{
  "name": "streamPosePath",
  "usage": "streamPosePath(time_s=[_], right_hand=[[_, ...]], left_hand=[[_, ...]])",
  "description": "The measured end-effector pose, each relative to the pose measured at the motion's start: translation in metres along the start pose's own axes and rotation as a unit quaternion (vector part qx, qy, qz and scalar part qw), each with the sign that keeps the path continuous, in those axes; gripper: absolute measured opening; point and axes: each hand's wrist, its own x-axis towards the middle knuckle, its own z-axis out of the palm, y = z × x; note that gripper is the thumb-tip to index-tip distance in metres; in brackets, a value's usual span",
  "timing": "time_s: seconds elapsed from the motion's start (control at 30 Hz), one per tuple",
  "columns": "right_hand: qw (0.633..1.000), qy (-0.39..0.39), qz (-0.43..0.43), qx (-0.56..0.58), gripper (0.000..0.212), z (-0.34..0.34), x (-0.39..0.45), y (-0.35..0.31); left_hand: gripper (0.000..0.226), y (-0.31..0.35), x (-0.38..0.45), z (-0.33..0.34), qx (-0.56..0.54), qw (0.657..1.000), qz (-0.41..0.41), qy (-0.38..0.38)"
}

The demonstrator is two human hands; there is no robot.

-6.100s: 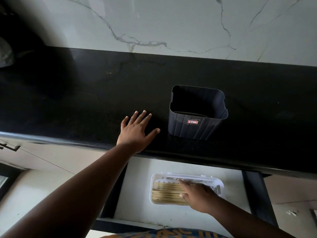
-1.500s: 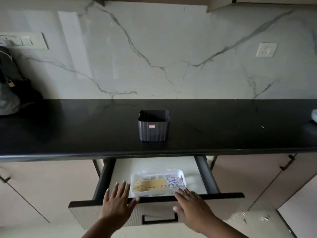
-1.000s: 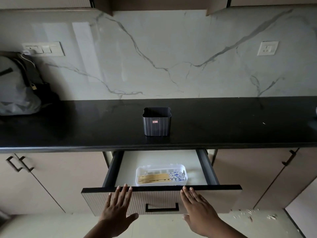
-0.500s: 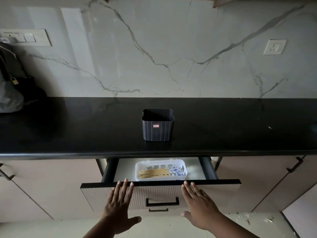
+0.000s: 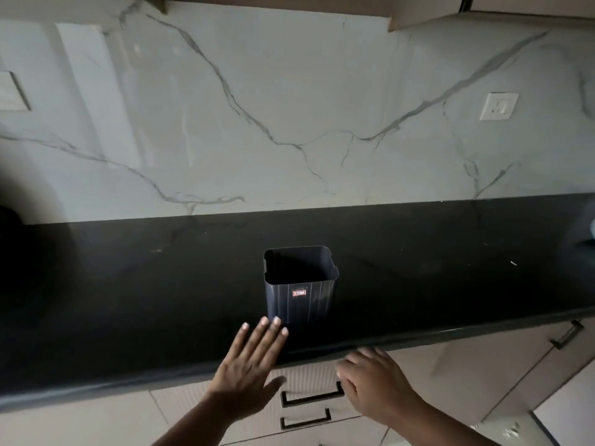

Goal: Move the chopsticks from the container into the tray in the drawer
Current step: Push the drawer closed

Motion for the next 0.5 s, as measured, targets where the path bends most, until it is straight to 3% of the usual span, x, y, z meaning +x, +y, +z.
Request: streamPosePath(time_s=[0.1,0.17,0.27,0.37,0.43,0.5], right_hand=[[0.984,0.113,0.068,0.119,0.022,-0.013,0.027,0.000],[0.966,0.149,0.119,0.173,0.038,-0.023,0.050,0.003],[0.936,0.148,0.179,0.263,0.064,-0.026,0.084,0.011],[0.882,0.117,0.236,0.391,0.087,-0.014,0.115,0.021],[0.867,0.098,0.238,0.427,0.094,-0.003,0.134,0.033],[0.861,0.089,0.233,0.442,0.097,0.005,0.154,0.049]], left_hand=[[0.093,-0.016,0.036,-0.006,-0.110,0.983,-0.137,0.047],[0.103,-0.024,0.059,-0.009,-0.220,0.946,-0.222,0.088],[0.116,-0.029,0.090,-0.006,-0.357,0.894,-0.258,0.086],[0.126,-0.026,0.116,0.004,-0.487,0.825,-0.275,0.082],[0.123,-0.026,0.131,0.012,-0.578,0.759,-0.287,0.086],[0.116,-0.033,0.148,0.020,-0.618,0.722,-0.304,0.077]])
